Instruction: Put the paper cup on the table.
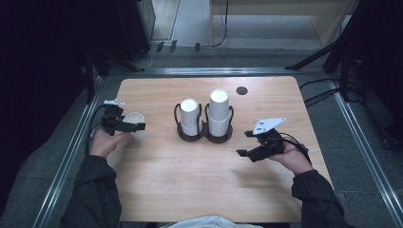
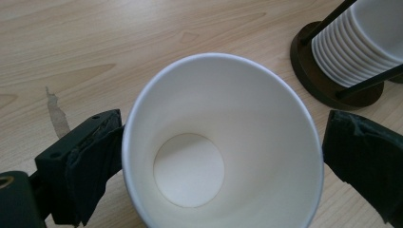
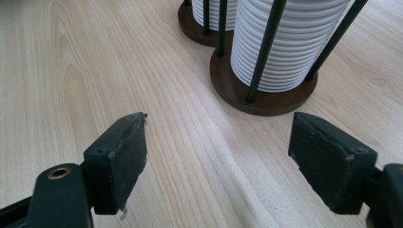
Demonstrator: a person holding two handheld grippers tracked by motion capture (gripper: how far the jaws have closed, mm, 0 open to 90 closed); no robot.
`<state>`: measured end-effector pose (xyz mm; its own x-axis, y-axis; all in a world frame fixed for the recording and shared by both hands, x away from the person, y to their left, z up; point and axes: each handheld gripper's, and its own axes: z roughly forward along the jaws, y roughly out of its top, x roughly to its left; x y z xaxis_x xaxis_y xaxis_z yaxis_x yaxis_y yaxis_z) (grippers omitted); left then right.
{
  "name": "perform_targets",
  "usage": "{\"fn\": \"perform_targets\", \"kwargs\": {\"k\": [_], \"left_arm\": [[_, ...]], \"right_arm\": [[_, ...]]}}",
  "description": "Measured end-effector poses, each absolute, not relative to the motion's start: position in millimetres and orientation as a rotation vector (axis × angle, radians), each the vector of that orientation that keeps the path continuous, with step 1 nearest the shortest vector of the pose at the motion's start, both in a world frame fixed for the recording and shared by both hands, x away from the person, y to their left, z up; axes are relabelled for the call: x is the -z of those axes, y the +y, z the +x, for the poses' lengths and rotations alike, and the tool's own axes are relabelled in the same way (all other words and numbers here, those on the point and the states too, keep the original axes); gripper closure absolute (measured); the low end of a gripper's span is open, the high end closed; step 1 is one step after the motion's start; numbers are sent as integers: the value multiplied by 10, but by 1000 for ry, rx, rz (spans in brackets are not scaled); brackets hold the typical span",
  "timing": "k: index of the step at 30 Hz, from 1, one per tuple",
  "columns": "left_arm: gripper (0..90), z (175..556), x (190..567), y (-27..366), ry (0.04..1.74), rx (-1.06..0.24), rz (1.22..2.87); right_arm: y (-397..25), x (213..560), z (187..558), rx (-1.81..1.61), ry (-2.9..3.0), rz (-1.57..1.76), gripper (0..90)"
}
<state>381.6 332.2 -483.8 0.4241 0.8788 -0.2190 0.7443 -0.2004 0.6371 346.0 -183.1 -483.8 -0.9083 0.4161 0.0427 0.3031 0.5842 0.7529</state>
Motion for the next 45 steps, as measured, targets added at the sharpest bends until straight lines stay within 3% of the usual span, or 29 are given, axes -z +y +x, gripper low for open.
{"fn": "perform_targets", "kwargs": {"k": [30, 45], "left_arm": [[10, 3645, 4334, 3395, 1313, -332, 1900], [13, 3593, 4166, 3132, 1243, -328, 1954]], "right_arm": [[-1839, 4822, 3460, -1246, 2671, 608, 205], [-1834, 4824, 3458, -1241, 2679, 610, 205]]}}
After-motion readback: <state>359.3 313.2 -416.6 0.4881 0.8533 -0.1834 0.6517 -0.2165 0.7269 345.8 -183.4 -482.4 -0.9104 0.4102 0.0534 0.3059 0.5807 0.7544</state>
